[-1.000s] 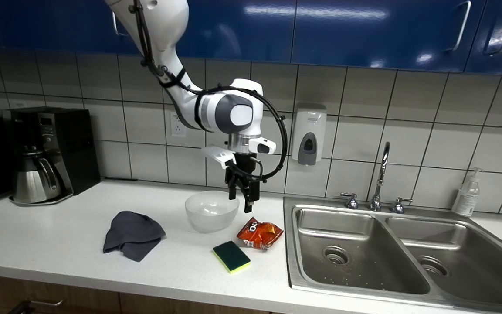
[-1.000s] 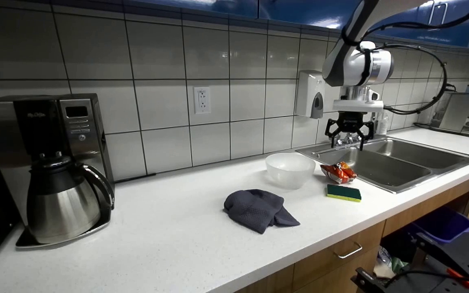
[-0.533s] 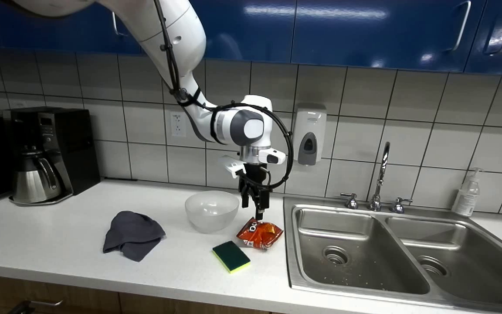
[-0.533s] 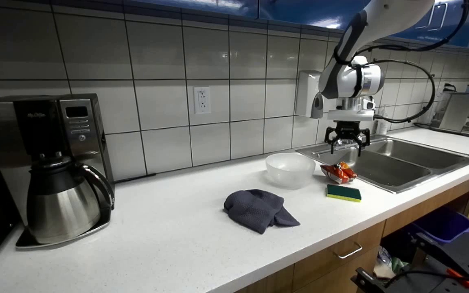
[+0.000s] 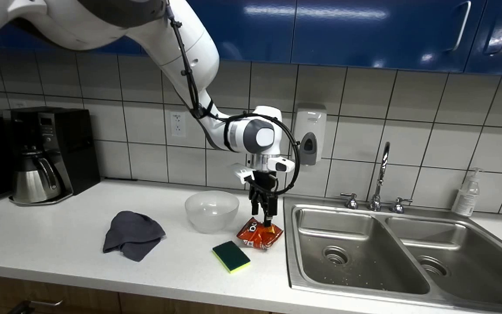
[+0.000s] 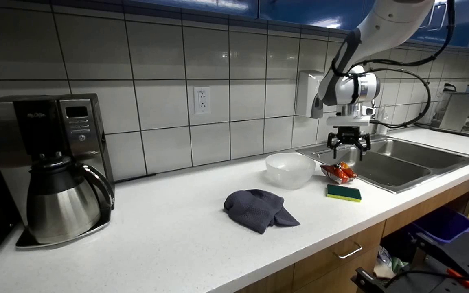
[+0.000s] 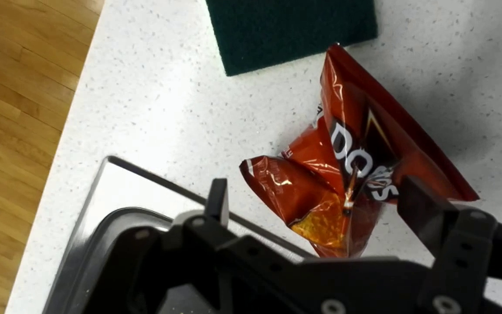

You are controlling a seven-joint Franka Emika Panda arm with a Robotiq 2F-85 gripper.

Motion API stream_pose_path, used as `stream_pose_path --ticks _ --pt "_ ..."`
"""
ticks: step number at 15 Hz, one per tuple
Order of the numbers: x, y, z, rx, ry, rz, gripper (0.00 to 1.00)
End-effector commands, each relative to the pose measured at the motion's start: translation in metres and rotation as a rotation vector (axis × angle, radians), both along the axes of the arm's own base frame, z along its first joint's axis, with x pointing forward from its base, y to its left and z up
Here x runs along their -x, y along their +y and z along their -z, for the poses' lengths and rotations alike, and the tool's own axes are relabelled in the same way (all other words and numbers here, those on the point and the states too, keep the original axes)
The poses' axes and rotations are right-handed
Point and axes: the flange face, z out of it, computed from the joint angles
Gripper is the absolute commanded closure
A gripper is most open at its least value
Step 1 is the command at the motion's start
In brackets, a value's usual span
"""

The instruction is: Put the orange packet in the bowl.

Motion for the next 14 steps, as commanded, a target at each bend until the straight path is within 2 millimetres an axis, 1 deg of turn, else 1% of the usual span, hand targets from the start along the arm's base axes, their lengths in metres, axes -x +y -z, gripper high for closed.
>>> stream_pose_path --ticks 1,3,8,9,10,11,12,14 --pt "-0.013 -0.015 0.01 -0.016 0.02 0.059 0.0" --pt "-0.016 -0.019 0.016 -0.022 0.023 0.075 0.0" --pt "-0.024 -0.026 0.02 -0.027 0.02 0.102 0.0" --pt "-0.024 -0.028 0.02 -0.027 0.017 0.103 0.25" --pt "-0.025 -0.029 0.02 -0.027 0.015 0.104 0.28" --pt "-0.026 -0.029 0.02 -0.03 0.011 0.105 0.34" --pt "-0.027 -0.029 0.021 -0.036 0.01 0.105 0.44" --pt "-0.027 -0.03 0.021 -0.049 0.011 0.108 0.58"
